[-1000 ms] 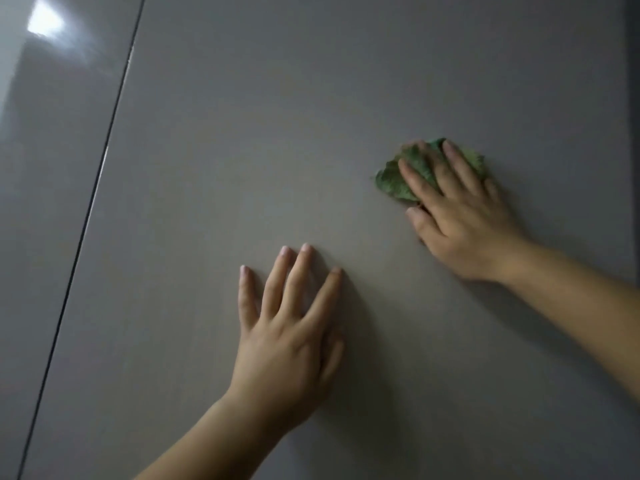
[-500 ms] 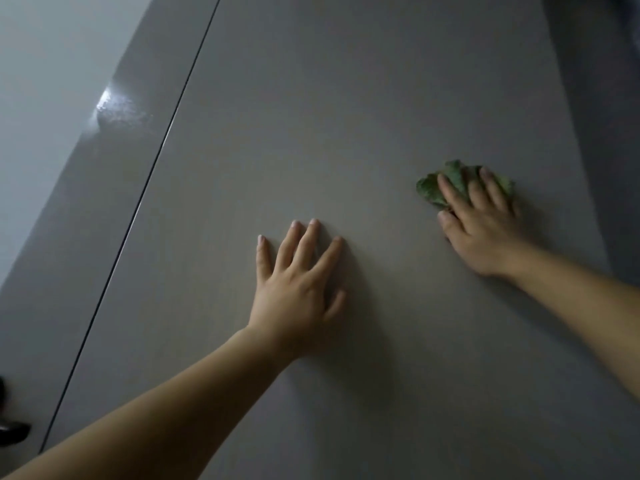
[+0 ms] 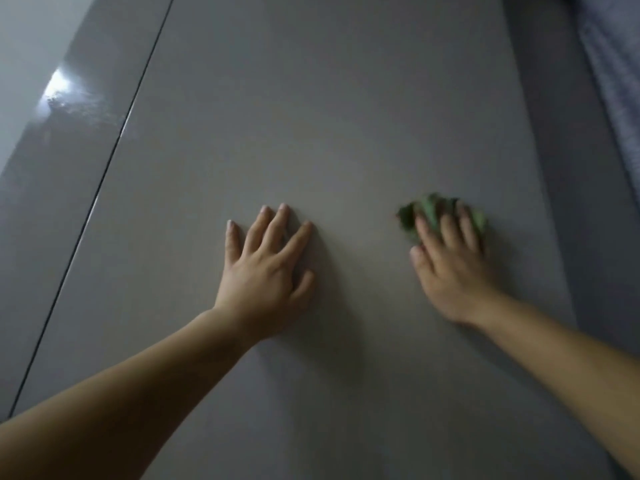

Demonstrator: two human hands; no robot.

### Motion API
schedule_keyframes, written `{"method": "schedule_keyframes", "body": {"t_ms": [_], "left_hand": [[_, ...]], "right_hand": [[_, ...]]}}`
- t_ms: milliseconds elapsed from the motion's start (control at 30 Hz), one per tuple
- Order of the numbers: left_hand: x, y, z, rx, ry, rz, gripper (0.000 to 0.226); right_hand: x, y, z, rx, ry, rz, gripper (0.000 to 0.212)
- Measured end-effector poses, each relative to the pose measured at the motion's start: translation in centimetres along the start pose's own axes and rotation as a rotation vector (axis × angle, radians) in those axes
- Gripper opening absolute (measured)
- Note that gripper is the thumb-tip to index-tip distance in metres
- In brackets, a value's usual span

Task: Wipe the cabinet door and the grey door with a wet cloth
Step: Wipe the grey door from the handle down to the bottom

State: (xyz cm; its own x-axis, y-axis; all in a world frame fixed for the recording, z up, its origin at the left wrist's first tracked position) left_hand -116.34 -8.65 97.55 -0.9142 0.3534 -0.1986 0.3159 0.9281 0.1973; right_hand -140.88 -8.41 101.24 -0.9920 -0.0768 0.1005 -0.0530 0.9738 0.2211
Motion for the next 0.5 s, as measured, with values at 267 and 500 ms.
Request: {"method": "schedule_keyframes", "body": {"t_ms": [267, 500], "left_hand": [[-6.7, 2.5, 3.4, -0.003, 0.076, -0.093, 0.073], [-14.5, 3.3, 7.2, -0.133, 0.222, -0.082, 0.080]], "right_hand": [[-7.8, -0.3, -6.6, -0.116, 0.148, 0.063, 0.069], [-22.0, -1.4, -9.1, -0.181, 0.322, 0.067, 0.061]]}}
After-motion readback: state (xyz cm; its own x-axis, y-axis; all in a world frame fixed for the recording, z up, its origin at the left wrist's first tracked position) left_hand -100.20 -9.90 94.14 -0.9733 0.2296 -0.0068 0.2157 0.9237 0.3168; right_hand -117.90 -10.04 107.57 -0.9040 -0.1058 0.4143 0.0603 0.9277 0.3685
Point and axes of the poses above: each hand's wrist, its own z-axis away from the middle knuckle, its own y-axis out of the back of the hand, x = y × z, the point moved 10 cm from there along -z, towards the middle knuckle, and after that the axes turned 3 degrees about -y, right-handed, at the moved point
